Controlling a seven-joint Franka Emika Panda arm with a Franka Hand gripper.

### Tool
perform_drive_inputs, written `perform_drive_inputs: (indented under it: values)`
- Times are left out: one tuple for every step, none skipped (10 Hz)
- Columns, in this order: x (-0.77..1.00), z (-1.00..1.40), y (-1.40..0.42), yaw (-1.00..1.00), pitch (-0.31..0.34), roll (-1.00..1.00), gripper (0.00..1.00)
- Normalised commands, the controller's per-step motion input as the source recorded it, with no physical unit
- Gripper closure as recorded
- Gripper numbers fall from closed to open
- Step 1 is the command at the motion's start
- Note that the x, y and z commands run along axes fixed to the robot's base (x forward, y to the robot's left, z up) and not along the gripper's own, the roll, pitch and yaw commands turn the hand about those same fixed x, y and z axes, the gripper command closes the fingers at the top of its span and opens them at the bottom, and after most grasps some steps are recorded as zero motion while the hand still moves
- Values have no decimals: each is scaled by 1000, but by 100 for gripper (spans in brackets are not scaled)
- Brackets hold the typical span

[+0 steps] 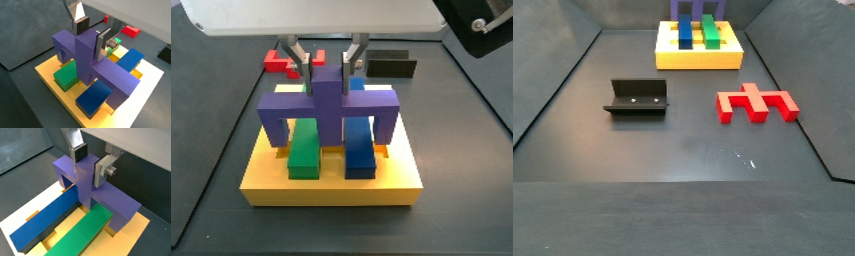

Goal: Pick up the purple object. Move up. Move to above the board. Insert the purple object.
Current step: Insert the purple object.

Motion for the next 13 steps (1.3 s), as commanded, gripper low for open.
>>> perform_drive_inputs:
  values:
    - [0,-106,0,89,-37,0,100]
    - [0,-117,0,46,-44,0,100]
    - [0,-146,0,0,-36,6,100]
    - [0,-177,0,0,-16,37,100]
    - [29,-134,-26,0,-1,0,100]
    - [71,-129,-37,0,0,0,100]
    - [109,-103,-34,0,0,0,100]
    - [186,-34,-49,0,0,0,100]
    - [231,0,-34,-26,7,0,100]
    - [203,-9,-9,-37,3,0,100]
    - [166,-60,0,-49,0,0,100]
    - [131,-120,0,-69,0,0,100]
    - [43,-183,0,-83,-1,0,100]
